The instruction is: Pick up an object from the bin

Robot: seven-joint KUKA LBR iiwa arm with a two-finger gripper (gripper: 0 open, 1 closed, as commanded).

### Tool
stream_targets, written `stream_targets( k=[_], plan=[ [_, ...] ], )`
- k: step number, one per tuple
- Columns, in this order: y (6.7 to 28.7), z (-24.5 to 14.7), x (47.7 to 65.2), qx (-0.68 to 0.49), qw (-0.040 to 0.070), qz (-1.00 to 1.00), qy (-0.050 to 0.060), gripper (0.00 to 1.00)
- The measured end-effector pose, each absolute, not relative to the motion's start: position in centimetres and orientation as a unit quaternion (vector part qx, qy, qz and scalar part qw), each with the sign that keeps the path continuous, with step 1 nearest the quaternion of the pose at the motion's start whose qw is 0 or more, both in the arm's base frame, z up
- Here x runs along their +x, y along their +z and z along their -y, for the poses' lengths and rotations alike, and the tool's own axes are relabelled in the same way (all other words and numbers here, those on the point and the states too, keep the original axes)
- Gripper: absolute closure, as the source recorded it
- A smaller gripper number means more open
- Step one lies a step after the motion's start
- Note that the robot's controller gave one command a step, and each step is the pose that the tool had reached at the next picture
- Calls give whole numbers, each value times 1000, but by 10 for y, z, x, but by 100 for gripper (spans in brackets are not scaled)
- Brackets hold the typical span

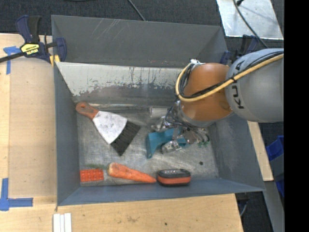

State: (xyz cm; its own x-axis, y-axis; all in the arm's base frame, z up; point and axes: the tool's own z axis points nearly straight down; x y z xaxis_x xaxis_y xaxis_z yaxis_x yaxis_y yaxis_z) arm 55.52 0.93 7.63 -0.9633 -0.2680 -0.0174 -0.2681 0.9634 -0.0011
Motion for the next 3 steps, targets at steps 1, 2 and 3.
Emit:
stream_targets(
  k=[1,2,3],
  plan=[
    [196,-9,508,-193,-2,-981,0,100],
    [196,-9,508,-193,-2,-981,1,100],
    [240,-6,520,-227,-4,-974,1,100]
  ],
)
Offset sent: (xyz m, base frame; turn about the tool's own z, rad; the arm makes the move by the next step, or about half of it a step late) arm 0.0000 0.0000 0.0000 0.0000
